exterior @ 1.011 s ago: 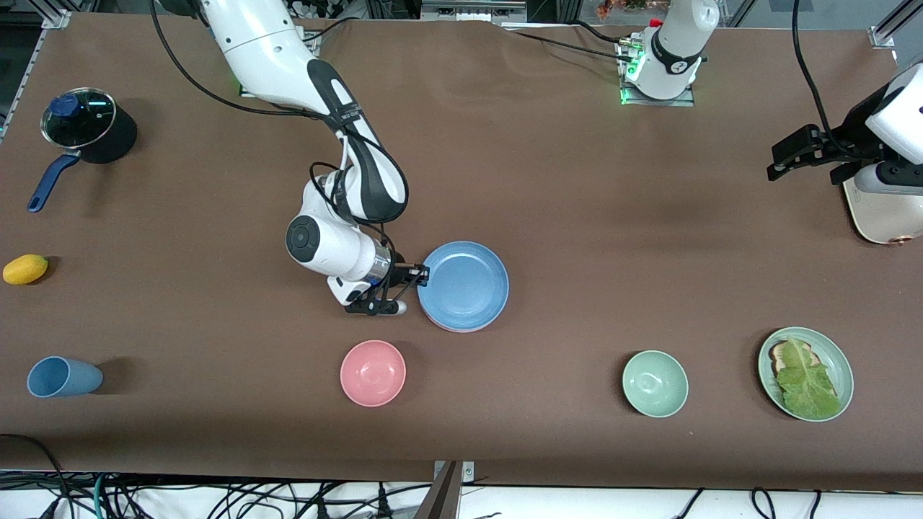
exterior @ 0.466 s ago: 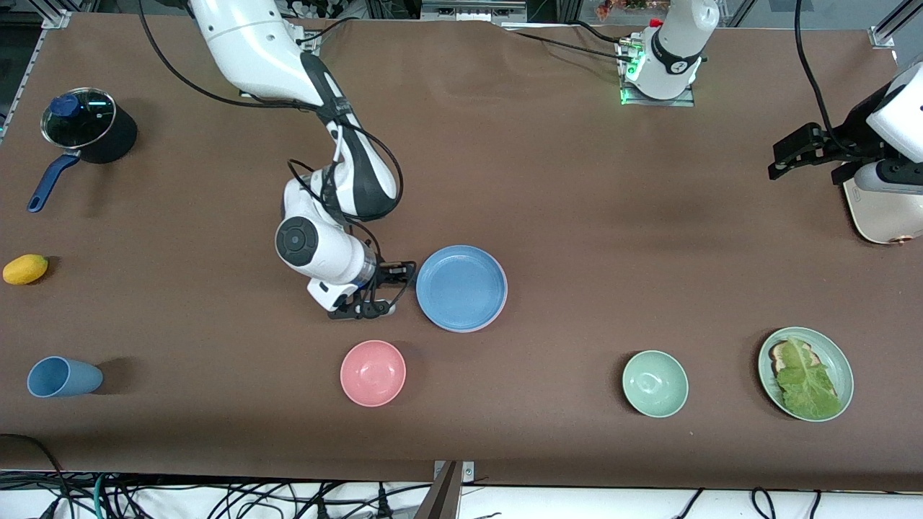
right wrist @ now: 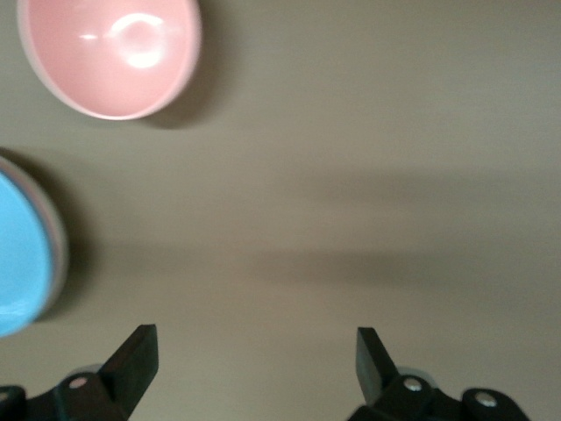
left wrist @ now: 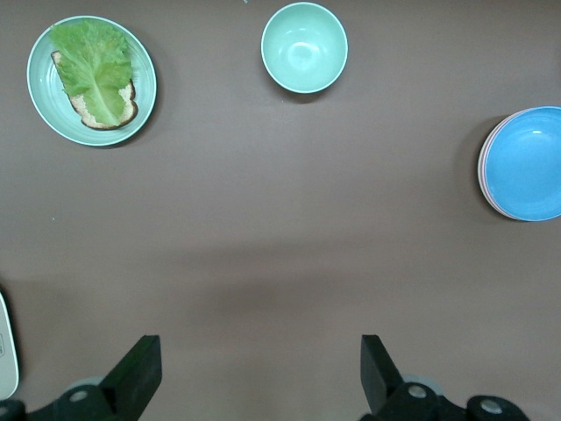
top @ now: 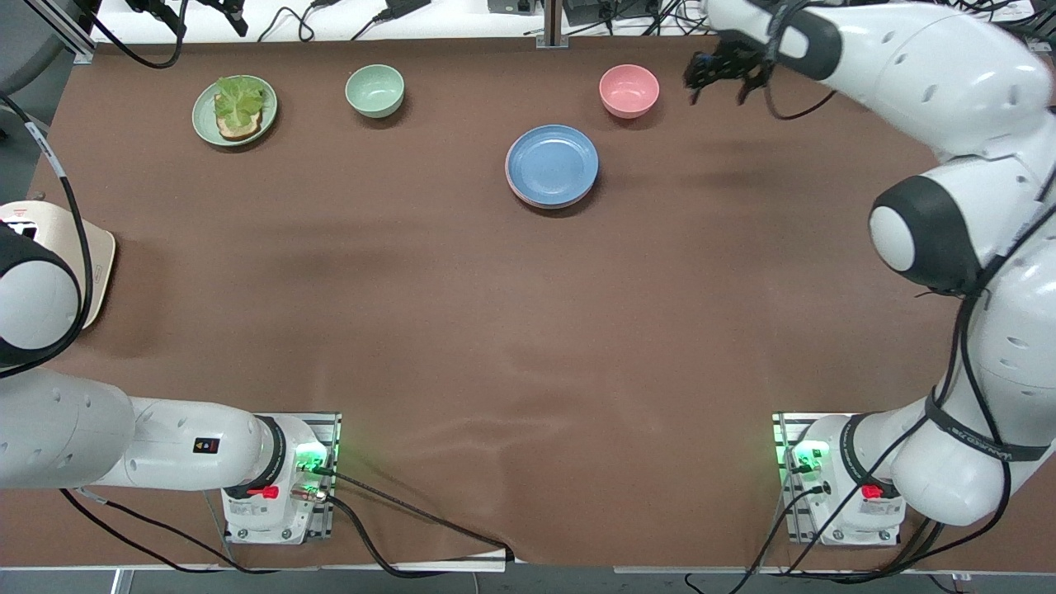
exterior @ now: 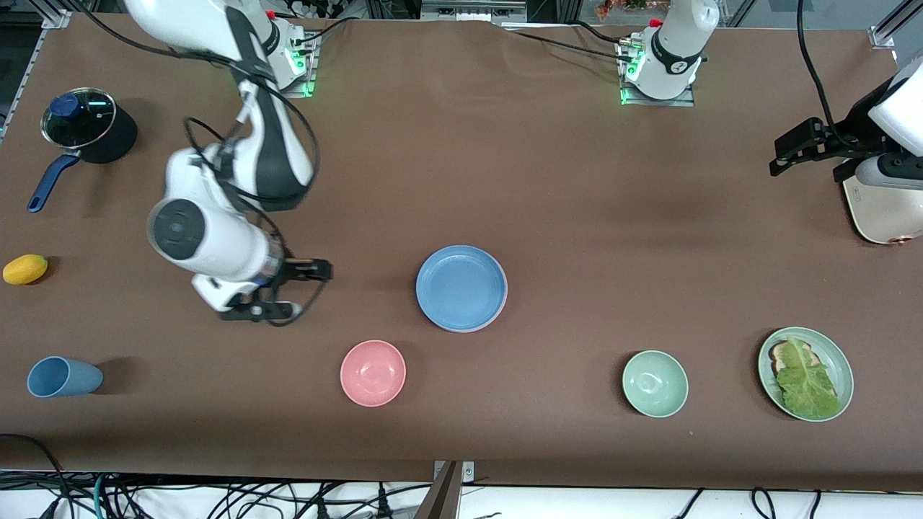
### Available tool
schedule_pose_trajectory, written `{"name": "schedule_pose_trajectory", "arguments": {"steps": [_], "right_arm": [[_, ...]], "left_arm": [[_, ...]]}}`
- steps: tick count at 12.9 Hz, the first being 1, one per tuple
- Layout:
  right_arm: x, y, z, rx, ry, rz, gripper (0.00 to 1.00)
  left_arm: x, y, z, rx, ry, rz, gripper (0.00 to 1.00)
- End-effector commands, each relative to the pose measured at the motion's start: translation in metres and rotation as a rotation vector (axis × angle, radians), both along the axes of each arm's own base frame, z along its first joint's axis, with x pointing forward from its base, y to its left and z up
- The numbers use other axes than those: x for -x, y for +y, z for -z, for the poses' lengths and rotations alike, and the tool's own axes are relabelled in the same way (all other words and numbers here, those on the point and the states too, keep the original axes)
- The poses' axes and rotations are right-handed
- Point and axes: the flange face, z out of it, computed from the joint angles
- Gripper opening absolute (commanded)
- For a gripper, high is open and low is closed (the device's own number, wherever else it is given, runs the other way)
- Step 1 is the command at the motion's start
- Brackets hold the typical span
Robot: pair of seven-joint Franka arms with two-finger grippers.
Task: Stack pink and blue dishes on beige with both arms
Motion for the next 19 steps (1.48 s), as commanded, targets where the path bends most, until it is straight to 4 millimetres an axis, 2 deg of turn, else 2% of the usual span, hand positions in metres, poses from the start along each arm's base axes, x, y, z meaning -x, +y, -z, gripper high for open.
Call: {"name": "schedule_pose_trajectory", "arguments": {"steps": [1, 4, 5, 6, 9, 10, 12, 14, 15, 17, 19], "right_arm": [[0.019, -0.028, -0.065, 0.098, 0.021, -0.020, 1.00], [0.024, -0.071, -0.132, 0.106, 0.037, 0.047, 1.00], [0.024, -0.084, -0.141, 0.105, 0.038, 0.061, 1.00], [0.028, -0.107, -0.161, 0.077, 0.019, 0.094, 1.00], [0.041, -0.147, -0.205, -0.018, -0.042, 0.124, 1.00], [0.051, -0.157, -0.208, -0.036, -0.026, 0.129, 1.00], [0.084, -0.163, -0.204, -0.040, 0.030, 0.131, 1.00], [0.110, -0.146, -0.205, 0.031, -0.026, 0.079, 1.00], [0.114, -0.147, -0.199, 0.040, -0.035, 0.076, 1.00], [0.110, -0.168, -0.196, 0.034, -0.033, 0.100, 1.00], [0.108, -0.174, -0.196, 0.034, -0.031, 0.111, 1.00]], "left_arm": [[0.005, 0.000, -0.004, 0.014, 0.001, 0.022, 1.00], [0.009, -0.001, -0.004, 0.017, 0.020, 0.023, 1.00], [0.010, -0.001, -0.004, 0.017, 0.029, 0.024, 1.00], [0.010, 0.000, -0.004, 0.017, 0.030, 0.023, 1.00], [0.007, 0.004, -0.001, 0.008, 0.032, 0.016, 1.00], [0.007, 0.006, -0.001, 0.006, 0.032, 0.013, 1.00], [0.005, 0.008, 0.000, 0.004, 0.033, 0.008, 1.00], [0.005, 0.008, 0.000, 0.004, 0.032, 0.008, 1.00], [0.005, 0.008, 0.000, 0.004, 0.032, 0.008, 1.00], [0.005, 0.007, 0.000, 0.004, 0.032, 0.009, 1.00], [0.005, 0.007, 0.000, 0.004, 0.032, 0.009, 1.00]]}}
